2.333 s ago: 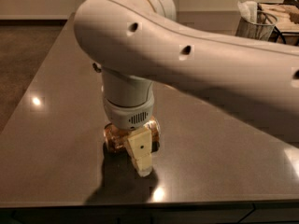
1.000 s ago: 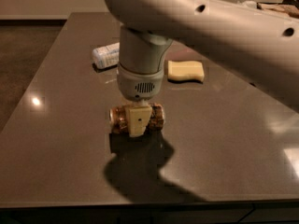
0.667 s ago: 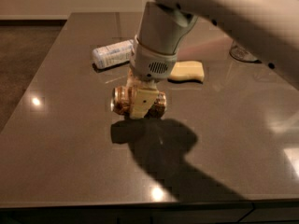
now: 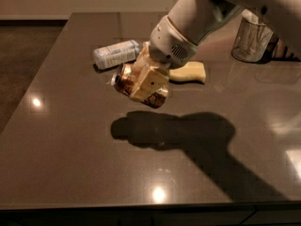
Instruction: Place orange can upright
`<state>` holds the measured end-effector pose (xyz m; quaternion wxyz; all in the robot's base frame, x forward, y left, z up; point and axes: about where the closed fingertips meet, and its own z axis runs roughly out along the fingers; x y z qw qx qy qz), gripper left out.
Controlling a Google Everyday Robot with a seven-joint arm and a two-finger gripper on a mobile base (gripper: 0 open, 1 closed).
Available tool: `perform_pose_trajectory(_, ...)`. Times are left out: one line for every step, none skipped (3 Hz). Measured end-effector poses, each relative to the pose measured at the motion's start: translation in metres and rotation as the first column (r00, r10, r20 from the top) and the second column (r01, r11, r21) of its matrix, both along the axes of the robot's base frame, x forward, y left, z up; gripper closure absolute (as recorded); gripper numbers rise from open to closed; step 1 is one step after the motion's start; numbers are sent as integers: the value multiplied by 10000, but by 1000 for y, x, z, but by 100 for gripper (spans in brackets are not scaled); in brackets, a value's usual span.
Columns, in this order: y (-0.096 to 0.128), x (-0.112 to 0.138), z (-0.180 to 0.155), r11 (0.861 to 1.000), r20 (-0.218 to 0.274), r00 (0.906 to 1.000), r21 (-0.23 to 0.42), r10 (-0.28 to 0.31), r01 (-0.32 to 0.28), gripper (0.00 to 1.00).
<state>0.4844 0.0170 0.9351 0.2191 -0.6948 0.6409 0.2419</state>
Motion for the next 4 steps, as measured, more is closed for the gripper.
perform_pose_trajectory(-4, 3, 9, 9891, -61, 9990, 1398, -449, 453, 100)
perform_pose_trajectory(-9, 6, 10, 9597, -380, 9938, 2584, -1042, 1105, 100)
perform_pose_trajectory(-13, 12, 3, 9153, -739, 9827, 3576, -1701, 1853, 100)
perform_pose_trajectory(-20, 23, -4, 8593, -949, 9709, 4522, -2199, 2389, 100)
